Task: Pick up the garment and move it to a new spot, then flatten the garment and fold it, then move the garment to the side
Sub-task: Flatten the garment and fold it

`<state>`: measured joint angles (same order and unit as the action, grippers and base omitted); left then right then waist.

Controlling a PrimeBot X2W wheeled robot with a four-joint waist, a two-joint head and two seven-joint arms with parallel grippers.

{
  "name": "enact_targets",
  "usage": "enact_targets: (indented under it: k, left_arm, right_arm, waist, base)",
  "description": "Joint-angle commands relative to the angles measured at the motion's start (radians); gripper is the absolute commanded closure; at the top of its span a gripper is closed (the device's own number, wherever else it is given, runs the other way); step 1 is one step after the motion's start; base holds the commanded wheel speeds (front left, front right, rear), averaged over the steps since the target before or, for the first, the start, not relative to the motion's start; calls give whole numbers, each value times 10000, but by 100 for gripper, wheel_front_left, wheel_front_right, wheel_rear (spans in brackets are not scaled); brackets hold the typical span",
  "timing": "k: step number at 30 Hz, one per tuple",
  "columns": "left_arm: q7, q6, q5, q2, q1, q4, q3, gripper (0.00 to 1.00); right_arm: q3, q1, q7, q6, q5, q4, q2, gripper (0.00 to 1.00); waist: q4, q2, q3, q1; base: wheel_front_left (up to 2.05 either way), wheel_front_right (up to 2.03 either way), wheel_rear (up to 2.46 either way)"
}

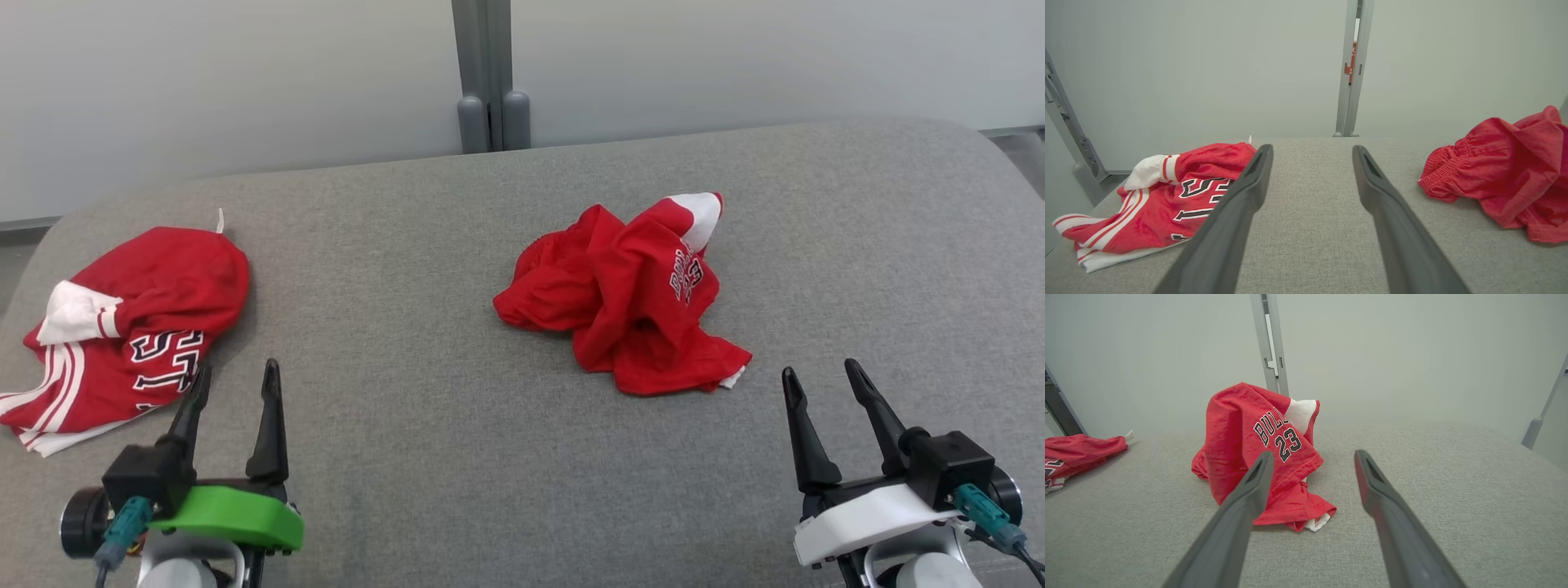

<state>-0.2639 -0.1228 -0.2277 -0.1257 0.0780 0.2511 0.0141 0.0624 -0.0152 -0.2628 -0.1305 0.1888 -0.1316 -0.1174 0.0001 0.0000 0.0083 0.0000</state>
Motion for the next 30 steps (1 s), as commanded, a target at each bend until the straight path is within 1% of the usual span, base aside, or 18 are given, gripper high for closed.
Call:
enact_targets:
  k: [1, 6, 10, 17, 24, 30]
  left_arm:
    - [-9, -36, 85, -122, 393, 98, 124, 0]
    - [22, -84, 171, -324, 1698, 547, 779, 0]
    - [144, -78, 202, -465, 2964, 1011, 1531, 0]
    - [279, -76, -204, -779, 4909, 2124, 3114, 0]
    - [325, -66, -904, -1020, 5974, 3818, 4432, 0]
    - [334, -65, -1558, -940, 6375, 5161, 5454, 0]
  right_arm:
    - [28, 119, -31, -4, 34, -24, -62, 0]
    - [49, 341, -31, -4, 53, 22, -107, 0]
    - [59, 597, -31, -4, 95, 82, -111, 0]
    - [3, 1068, -31, -4, 191, 153, 20, 0]
    - [-35, 1367, -31, -4, 227, 137, 205, 0]
    - [-29, 1494, -31, -3, 240, 111, 270, 0]
  waist:
    - [-197, 0, 180, 0]
    - [-674, 0, 614, 0]
    - [-1185, 0, 1155, 0]
    - [-2093, 0, 2157, 0]
    - [-2690, 0, 2695, 0]
    - [-2962, 0, 2839, 0]
  base:
    - [0, 0, 0]
    - [0, 0, 0]
    - [0, 0, 0]
    - [0, 0, 0]
    - [0, 0, 0]
    - [0, 0, 0]
